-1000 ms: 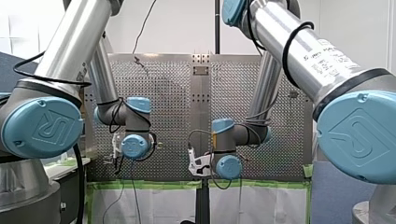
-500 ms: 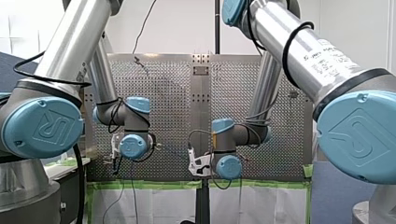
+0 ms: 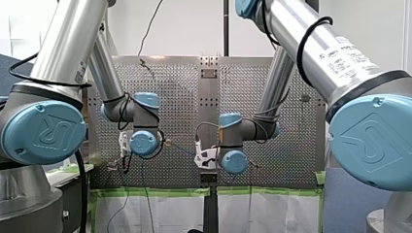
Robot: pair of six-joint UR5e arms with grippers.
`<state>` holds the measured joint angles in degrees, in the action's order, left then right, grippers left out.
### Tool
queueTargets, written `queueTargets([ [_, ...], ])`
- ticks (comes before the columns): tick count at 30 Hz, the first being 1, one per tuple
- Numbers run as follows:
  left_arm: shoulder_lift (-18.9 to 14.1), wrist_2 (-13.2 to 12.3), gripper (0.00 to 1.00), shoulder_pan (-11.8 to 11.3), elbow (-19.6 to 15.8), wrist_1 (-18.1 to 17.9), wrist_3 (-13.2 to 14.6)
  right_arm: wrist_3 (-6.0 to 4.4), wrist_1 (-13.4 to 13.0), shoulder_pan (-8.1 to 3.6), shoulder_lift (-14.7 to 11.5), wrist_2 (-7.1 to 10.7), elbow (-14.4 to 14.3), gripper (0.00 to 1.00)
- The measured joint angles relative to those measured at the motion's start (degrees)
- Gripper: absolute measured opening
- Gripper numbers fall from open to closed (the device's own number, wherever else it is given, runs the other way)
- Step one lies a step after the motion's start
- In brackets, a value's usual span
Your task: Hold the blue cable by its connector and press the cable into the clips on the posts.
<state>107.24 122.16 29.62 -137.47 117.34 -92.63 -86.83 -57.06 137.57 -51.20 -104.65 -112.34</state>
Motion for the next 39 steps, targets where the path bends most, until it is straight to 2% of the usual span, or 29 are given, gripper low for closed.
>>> queueTargets([
  [4,-1.82,1.60,0.00,-0.43,1.22,1.81,0.65,-1.84,2.14,0.09,-2.15,2.01,2.09,0.00],
  [10,-4.75,4.49,0.00,-1.07,4.02,4.75,1.53,-2.64,5.02,0.17,-5.05,4.72,4.97,0.00],
  [15,-7.32,6.44,0.00,-1.52,6.58,7.31,1.57,-3.58,7.58,0.00,-7.60,5.78,7.53,0.00],
  [22,-10.79,6.72,0.00,-1.79,9.99,10.59,1.19,-6.53,11.80,-0.55,-11.81,8.50,11.73,0.00],
  [31,-15.15,6.83,0.00,-2.31,12.88,14.17,0.13,-7.50,16.36,-1.47,-16.38,11.53,16.30,0.00],
  [36,-17.57,6.90,0.00,-3.01,14.06,16.46,-1.53,-7.84,18.96,-2.07,-18.97,12.28,18.89,0.00],
  [39,-19.15,6.93,0.00,-3.58,14.55,18.04,-2.06,-8.38,20.55,-2.54,-20.35,12.84,20.48,0.00],
])
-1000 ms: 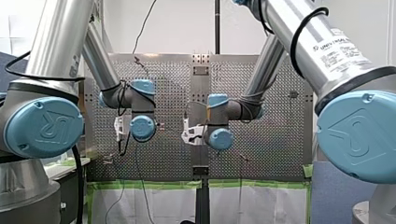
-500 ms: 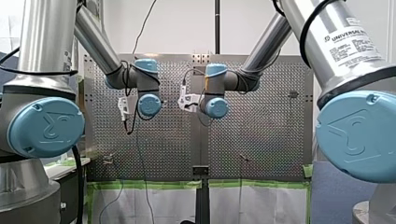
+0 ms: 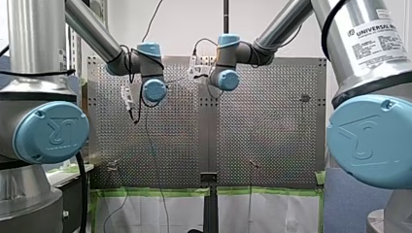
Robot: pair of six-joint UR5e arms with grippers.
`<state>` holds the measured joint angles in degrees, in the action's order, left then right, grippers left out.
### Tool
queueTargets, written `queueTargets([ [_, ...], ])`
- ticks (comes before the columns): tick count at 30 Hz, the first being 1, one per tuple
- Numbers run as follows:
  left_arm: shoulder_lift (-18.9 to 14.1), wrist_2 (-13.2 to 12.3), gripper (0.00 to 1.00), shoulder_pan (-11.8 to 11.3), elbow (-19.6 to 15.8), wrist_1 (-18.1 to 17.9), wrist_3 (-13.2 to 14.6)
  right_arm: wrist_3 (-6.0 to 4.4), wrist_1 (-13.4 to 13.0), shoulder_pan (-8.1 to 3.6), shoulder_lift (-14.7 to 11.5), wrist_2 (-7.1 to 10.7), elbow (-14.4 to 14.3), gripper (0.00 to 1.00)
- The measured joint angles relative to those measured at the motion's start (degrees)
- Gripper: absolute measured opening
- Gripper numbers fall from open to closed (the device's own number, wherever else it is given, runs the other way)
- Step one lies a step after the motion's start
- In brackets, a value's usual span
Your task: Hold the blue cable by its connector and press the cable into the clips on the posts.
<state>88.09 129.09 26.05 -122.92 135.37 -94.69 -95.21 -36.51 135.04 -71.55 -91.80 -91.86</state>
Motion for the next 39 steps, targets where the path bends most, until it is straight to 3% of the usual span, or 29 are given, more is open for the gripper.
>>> queueTargets([
  [5,-2.45,0.03,0.00,-1.05,1.21,2.42,-0.81,-1.06,2.39,-0.74,-0.24,1.52,1.49,0.00],
  [10,-4.19,-0.07,0.00,-2.06,2.22,4.42,-2.24,-1.54,3.40,-1.15,1.59,2.50,2.71,0.00],
  [19,-4.43,-0.82,0.00,-4.79,5.03,6.68,-2.78,-1.65,3.52,-0.47,4.56,4.74,5.10,0.00],
  [30,-4.40,-6.37,0.00,-10.72,5.96,8.05,-6.17,-1.86,4.76,0.27,4.78,5.71,10.08,0.00],
  [39,-4.39,-10.82,0.00,-15.35,8.31,8.81,-8.86,-3.04,5.33,0.76,5.20,6.41,12.52,0.00],
])
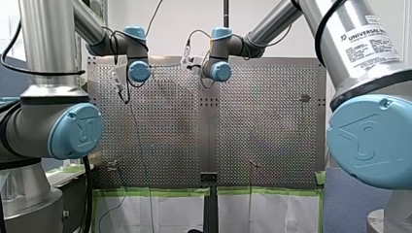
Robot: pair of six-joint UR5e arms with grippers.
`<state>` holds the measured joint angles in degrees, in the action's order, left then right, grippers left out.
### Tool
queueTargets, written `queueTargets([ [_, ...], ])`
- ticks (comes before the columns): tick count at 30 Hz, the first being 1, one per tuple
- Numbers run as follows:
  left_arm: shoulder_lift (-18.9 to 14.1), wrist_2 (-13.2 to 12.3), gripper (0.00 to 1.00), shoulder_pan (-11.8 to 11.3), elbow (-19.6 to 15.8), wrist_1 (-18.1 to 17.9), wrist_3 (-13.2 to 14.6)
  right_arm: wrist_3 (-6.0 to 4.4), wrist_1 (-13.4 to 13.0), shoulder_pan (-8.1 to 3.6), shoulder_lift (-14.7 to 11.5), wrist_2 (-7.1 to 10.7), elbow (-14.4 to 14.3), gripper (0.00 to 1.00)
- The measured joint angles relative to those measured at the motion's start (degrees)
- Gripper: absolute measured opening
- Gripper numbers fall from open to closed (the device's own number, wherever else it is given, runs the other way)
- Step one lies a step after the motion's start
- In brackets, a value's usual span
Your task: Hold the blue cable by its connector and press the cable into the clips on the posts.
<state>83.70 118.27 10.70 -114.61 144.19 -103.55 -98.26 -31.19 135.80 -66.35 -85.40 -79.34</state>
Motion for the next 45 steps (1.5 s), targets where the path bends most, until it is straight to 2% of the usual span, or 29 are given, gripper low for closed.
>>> queueTargets([
  [6,0.04,-1.31,0.00,-2.81,2.92,2.19,-1.40,-0.10,-0.11,0.41,1.57,0.19,0.35,0.00],
  [12,0.07,-2.73,0.00,-4.28,5.16,3.69,-1.82,-0.11,-0.07,0.76,2.52,0.61,1.79,0.00],
  [32,2.18,-6.81,0.00,-7.98,6.03,3.67,-3.77,-1.03,0.26,1.15,3.67,1.28,6.61,0.00],
  [45,2.85,-9.82,0.00,-10.92,7.50,3.78,-5.45,-1.15,1.55,1.60,5.82,1.72,10.01,0.00],
])
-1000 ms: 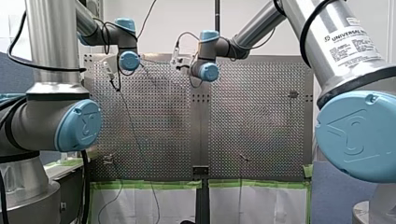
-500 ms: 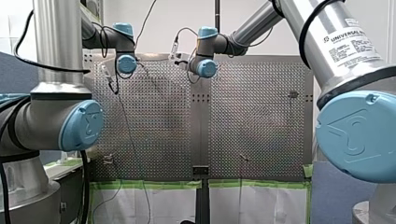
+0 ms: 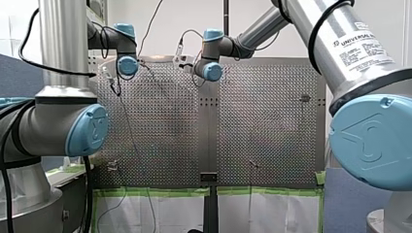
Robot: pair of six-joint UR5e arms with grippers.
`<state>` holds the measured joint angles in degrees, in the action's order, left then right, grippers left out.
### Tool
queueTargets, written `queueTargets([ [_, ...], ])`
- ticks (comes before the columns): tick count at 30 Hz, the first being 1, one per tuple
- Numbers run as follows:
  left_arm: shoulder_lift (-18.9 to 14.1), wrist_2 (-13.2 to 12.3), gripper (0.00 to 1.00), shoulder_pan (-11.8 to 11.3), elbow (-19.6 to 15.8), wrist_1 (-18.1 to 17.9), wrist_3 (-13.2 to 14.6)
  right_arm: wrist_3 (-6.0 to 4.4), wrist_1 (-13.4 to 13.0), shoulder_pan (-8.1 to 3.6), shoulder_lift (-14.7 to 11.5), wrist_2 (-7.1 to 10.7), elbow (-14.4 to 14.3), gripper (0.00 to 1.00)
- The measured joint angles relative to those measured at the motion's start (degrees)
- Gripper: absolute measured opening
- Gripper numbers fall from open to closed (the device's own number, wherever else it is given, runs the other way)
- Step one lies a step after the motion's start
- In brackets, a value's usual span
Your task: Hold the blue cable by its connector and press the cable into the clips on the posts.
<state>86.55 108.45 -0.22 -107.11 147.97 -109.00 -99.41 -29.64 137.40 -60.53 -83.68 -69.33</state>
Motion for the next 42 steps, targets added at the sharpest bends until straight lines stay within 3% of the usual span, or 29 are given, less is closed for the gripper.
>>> queueTargets([
  [14,1.98,-2.55,0.00,-2.66,0.66,-0.29,-0.07,-0.10,0.14,-0.31,0.27,-0.06,1.33,0.00],
  [23,2.10,-6.16,0.00,-3.83,1.62,-0.20,-0.15,-0.34,0.35,-0.57,0.42,-0.05,2.30,0.00],
  [31,4.92,-8.87,0.00,-4.47,3.50,1.61,-0.08,-0.51,0.52,-1.15,0.58,-0.20,2.37,0.00],
  [42,5.63,-11.30,0.00,-6.53,3.70,0.18,-1.81,-0.54,0.44,-2.39,0.89,-0.26,2.38,0.00],
])
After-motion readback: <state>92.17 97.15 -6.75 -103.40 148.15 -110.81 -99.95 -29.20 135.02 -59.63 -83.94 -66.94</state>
